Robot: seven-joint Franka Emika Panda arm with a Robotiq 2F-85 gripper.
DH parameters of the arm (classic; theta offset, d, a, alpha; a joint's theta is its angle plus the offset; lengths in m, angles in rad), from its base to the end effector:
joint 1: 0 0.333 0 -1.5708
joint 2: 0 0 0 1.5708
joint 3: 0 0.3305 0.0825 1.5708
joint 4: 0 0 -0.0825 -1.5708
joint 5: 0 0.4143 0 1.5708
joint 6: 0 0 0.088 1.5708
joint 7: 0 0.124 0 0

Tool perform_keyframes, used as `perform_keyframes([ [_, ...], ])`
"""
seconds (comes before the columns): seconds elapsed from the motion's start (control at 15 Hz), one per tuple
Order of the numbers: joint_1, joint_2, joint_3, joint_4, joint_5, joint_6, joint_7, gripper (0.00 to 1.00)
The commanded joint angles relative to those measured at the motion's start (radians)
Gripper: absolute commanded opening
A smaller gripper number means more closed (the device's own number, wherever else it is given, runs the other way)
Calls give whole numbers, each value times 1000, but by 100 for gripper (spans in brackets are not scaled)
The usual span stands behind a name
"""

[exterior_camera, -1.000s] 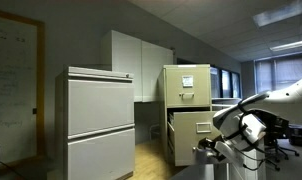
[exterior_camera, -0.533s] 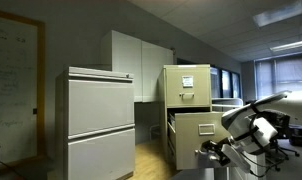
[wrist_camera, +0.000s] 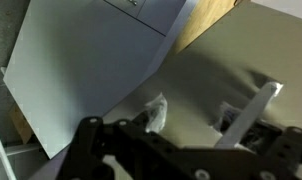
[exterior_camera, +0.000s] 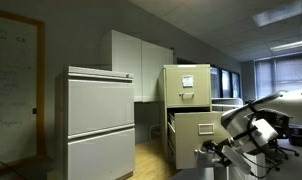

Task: Open the bottom drawer of the cabinet to the right

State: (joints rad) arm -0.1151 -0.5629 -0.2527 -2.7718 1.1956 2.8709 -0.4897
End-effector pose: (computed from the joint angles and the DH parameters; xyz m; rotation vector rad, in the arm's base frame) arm 0.3624 -0.1840 0.3932 -2.1760 1.1486 -0.9783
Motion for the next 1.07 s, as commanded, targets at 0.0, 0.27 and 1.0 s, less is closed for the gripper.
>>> perform_keyframes([
  [0.0, -3, 119, 101, -1, 99, 61, -148, 96],
  [0.27, 37, 20, 175, -42, 348, 266, -348, 100],
  [1.0, -64, -133, 521, -2, 1108, 569, -810, 100],
])
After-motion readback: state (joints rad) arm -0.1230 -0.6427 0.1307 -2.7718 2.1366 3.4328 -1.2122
